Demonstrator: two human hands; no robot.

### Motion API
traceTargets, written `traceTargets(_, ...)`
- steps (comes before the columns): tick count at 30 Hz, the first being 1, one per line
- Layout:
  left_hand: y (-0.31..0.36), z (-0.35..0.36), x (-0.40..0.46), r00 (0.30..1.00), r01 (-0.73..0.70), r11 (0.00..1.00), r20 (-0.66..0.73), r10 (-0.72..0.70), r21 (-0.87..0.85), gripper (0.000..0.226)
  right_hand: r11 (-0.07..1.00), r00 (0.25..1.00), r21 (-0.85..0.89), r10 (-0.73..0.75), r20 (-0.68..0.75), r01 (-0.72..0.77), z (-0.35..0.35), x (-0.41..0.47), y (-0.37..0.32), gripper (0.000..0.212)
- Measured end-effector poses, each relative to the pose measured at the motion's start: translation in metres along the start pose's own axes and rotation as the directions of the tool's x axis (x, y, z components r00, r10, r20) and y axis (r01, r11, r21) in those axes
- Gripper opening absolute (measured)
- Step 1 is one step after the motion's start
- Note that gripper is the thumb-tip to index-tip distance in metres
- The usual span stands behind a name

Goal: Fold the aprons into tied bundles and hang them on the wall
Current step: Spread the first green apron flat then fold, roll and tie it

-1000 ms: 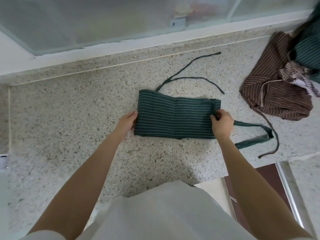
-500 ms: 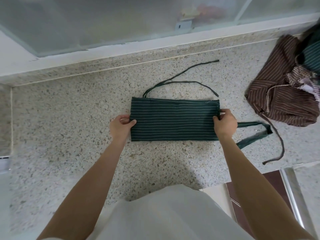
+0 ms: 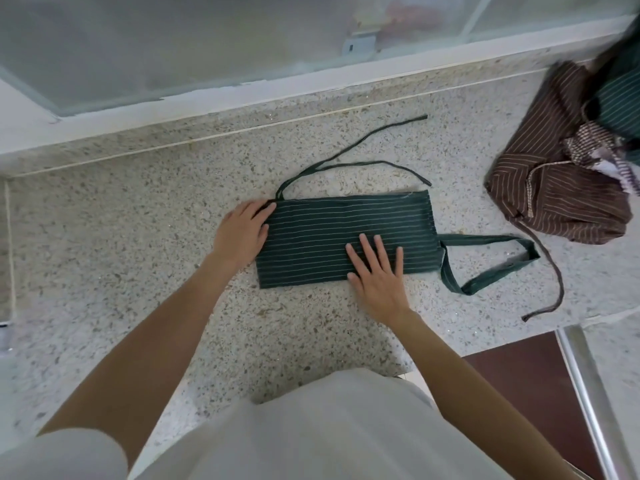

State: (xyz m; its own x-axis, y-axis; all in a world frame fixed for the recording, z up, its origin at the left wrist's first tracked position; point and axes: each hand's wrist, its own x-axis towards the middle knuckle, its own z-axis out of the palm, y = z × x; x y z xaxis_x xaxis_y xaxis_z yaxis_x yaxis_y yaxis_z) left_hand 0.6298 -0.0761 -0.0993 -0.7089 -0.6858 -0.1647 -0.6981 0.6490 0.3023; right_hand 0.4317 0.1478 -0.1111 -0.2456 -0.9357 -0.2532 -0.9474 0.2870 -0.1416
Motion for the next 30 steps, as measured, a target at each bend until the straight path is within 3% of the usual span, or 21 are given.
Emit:
traceTargets(3, -0.002, 0.001, -0.032, 0.999, -0.026, 0.996, 0.031, 0.029, -0.083, 0.052, 0.986, 0.993, -0.123, 0.113, -0.033, -0.117, -0.005, 0.019, 0.021, 0.050)
traceTargets(5, 0.003, 0.007, -0.059, 0.981, -0.078, 0.974, 0.159, 0.113, -0.214, 0.061, 0.969, 0.968, -0.087, 0.219, -0.123, -0.230, -0.021, 0.034, 0.033, 0.055)
traceTargets(7, 0.012, 0.012, -0.080, 0.954, -0.148, 0.948, 0.213, 0.212, -0.282, 0.062, 0.983, 0.960, 0.016, 0.182, -0.213, -0.182, -0.034, 0.039, 0.039, 0.050)
traceTargets(10, 0.026, 0.020, -0.095, 0.951, -0.281, 0.947, 0.087, 0.297, -0.158, 0.050, 0.986, 0.976, 0.161, -0.011, -0.216, 0.047, -0.032, 0.032, 0.040, 0.036)
traceTargets(13, 0.037, 0.022, -0.097, 0.913, -0.408, 0.913, -0.024, 0.408, -0.014, 0.030, 0.960, 0.989, 0.268, -0.046, -0.137, 0.082, -0.022, 0.020, 0.041, 0.042)
traceTargets(15, 0.040, 0.018, -0.098, 0.906, -0.414, 0.910, -0.105, 0.410, -0.014, 0.016, 0.962, 0.990, 0.250, -0.090, -0.107, 0.114, -0.021, 0.013, 0.045, 0.051)
traceTargets(17, 0.044, 0.010, -0.099, 0.899, -0.418, 0.908, -0.153, 0.409, -0.024, 0.022, 0.961, 0.984, 0.217, -0.151, -0.096, 0.169, -0.023, 0.008, 0.049, 0.059)
traceTargets(21, 0.065, -0.028, -0.102, 0.860, -0.471, 0.855, -0.330, 0.390, -0.216, 0.021, 0.930, 0.967, 0.266, -0.238, -0.094, 0.255, -0.026, 0.001, 0.046, 0.056)
traceTargets(23, 0.075, -0.051, -0.094, 0.842, -0.470, 0.847, -0.413, 0.347, -0.249, 0.020, 0.887, 0.976, 0.408, -0.183, -0.119, 0.216, -0.022, -0.001, 0.040, 0.040)
traceTargets(27, 0.077, -0.072, -0.051, 0.871, -0.378, 0.860, -0.447, 0.204, -0.343, 0.024, 0.766, 0.981, 0.643, 0.145, -0.129, -0.028, -0.031, -0.002, 0.018, 0.004)
traceTargets(30, 0.071, -0.071, -0.004, 0.920, -0.242, 0.859, -0.387, 0.055, -0.452, 0.025, 0.724, 0.927, 0.659, 0.359, -0.106, -0.205, -0.037, 0.007, 0.011, 0.013)
